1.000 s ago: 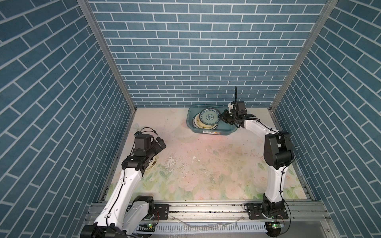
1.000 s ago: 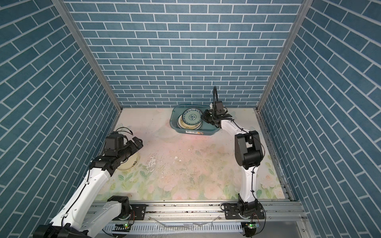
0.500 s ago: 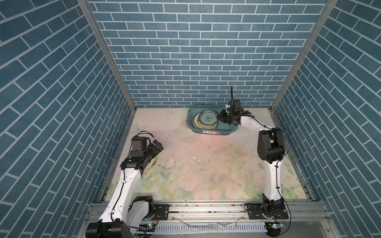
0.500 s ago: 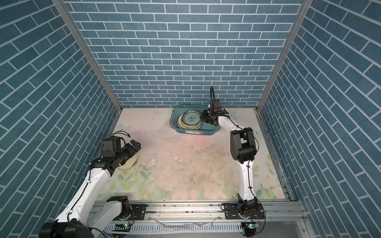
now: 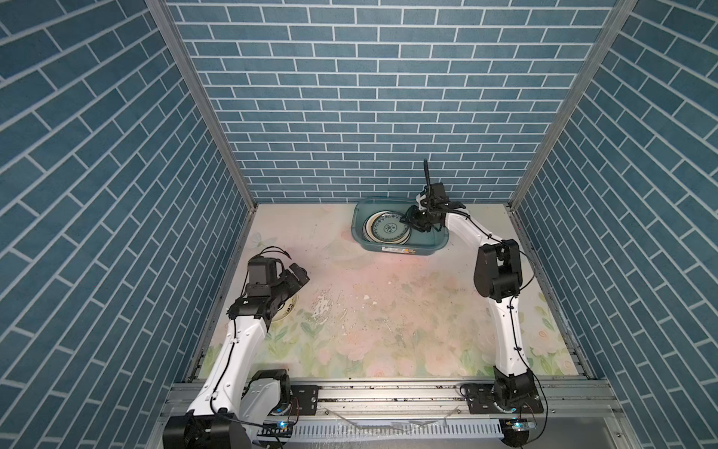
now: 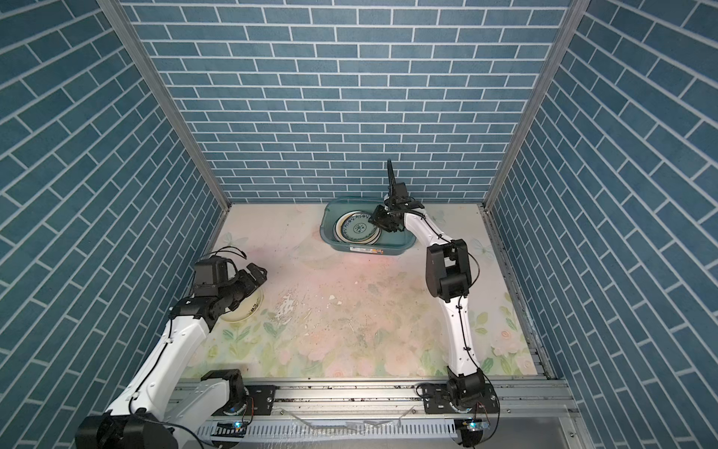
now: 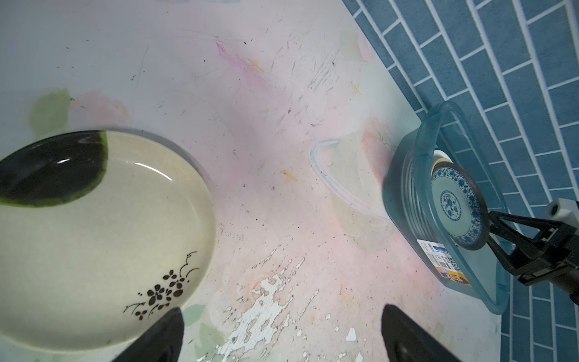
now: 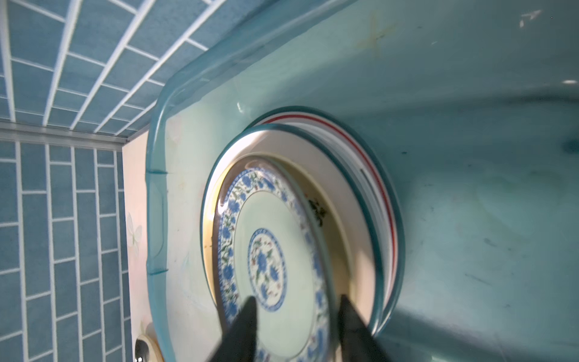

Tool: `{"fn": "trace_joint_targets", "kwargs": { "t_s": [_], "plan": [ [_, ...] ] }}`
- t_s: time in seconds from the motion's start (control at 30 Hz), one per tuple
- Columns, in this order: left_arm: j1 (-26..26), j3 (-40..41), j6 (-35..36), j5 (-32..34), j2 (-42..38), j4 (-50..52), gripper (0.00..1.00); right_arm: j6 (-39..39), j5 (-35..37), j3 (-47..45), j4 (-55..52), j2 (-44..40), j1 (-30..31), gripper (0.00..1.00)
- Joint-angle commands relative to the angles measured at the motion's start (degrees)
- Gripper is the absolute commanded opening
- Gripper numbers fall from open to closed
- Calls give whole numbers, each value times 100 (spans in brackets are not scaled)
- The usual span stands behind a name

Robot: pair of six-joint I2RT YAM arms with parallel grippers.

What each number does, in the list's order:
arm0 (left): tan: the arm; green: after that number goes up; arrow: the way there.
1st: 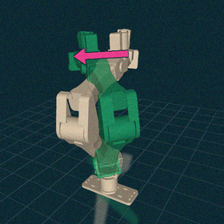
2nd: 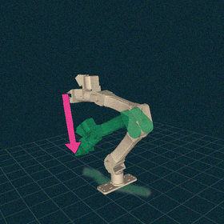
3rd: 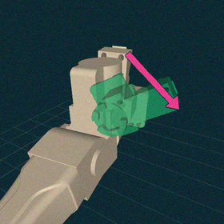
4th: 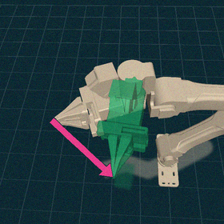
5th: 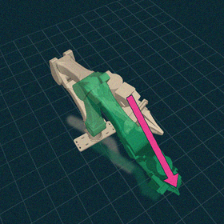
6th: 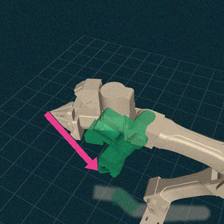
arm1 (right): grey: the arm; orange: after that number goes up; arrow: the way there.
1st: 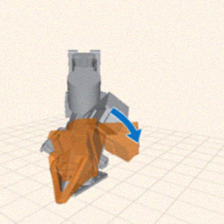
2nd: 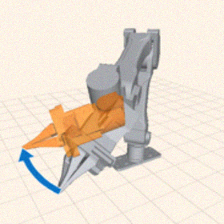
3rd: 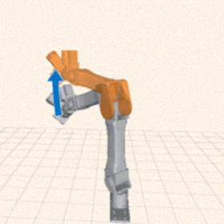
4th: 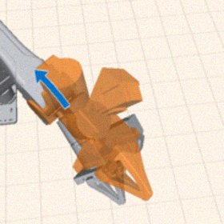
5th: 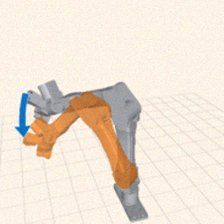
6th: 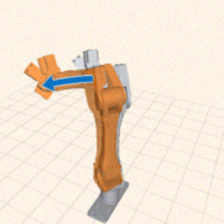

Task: Place the plates into the plastic bin on the countertop
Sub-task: Place the plate in the plastic bin.

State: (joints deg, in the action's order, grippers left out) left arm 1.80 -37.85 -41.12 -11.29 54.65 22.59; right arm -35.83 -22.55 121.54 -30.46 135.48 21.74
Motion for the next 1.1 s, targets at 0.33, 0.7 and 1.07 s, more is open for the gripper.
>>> {"fn": "trace_joint_targets", "kwargs": {
  "t_s": [0.33, 0.7, 1.07],
  "plan": [
    [55, 63, 173, -31, -47, -145, 100, 828, 280, 549, -1255, -52, 147, 72],
    [87, -8, 348, 154, -43, -30, 100, 1090, 146, 784, -1509, -192, 179, 73],
    [668, -127, 555, 654, -260, 751, 100, 868, -34, -1306, -349, -2219, 168, 72]
  ]
}}
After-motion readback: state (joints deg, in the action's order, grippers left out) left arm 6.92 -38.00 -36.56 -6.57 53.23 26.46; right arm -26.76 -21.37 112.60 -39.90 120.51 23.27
